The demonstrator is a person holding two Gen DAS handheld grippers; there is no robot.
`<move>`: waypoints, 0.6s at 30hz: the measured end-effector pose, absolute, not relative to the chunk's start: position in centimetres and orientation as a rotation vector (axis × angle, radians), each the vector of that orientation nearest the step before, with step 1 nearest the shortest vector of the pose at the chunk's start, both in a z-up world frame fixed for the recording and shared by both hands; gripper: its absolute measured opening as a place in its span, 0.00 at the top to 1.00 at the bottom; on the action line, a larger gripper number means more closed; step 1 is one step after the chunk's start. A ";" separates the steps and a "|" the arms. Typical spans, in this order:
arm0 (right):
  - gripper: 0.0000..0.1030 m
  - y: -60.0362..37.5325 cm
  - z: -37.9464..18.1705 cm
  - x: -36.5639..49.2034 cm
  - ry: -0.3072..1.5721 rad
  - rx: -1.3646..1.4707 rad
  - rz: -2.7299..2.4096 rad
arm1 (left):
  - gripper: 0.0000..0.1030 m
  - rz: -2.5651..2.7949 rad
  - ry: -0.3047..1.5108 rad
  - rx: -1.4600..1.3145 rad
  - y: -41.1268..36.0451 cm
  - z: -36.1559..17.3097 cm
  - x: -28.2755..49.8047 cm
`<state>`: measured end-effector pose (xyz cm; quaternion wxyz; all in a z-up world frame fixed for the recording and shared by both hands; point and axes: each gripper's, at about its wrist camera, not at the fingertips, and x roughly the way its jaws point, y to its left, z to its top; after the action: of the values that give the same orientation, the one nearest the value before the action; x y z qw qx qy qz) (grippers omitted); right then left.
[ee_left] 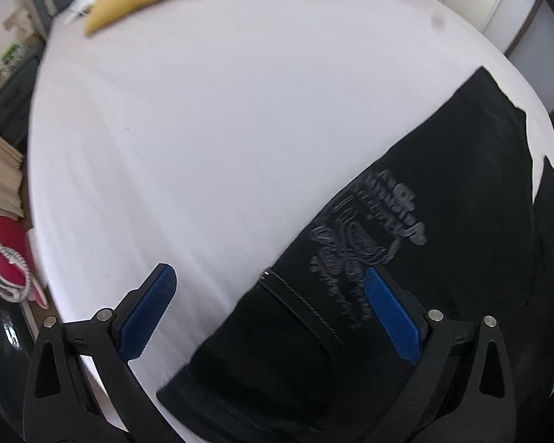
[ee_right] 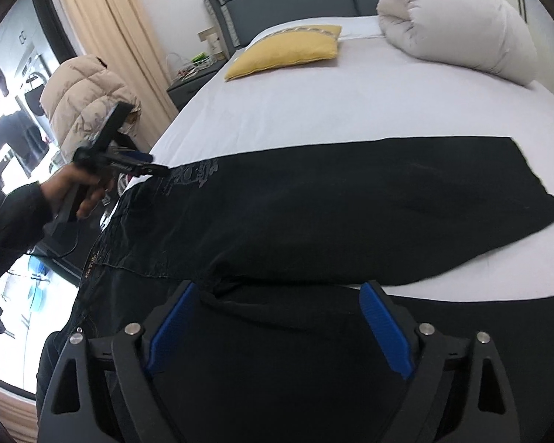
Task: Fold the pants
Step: 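Lower both tools onto the jeans waistband and close both grippers on it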
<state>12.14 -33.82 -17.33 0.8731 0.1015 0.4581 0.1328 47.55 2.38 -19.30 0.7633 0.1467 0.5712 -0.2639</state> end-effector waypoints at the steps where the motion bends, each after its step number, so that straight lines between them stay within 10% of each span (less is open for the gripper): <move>1: 0.15 -33.7 -17.6 12.4 0.964 0.215 0.289 | 0.05 -0.599 1.271 0.314 2.4 -20.0 48.2; 5: 0.20 -33.1 -18.4 13.3 0.977 0.209 0.314 | 0.14 -0.629 1.324 0.303 2.8 -21.8 50.2; 8: 0.25 -32.9 -18.6 14.2 0.987 0.213 0.338 | 0.41 -0.638 1.329 0.295 3.0 -21.8 50.7; 10: 0.27 -32.7 -18.4 14.9 0.984 0.208 0.345 | 0.78 -0.651 1.342 0.285 3.0 -21.5 51.1; 18: 0.29 -31.6 -16.5 18.8 0.945 0.111 0.405 | 0.92 -0.600 1.234 0.322 3.1 -18.8 48.8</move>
<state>18.75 -31.64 -16.46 0.8694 0.0532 0.4516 0.1935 48.81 3.10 -18.82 0.7620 0.1480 0.5671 -0.2756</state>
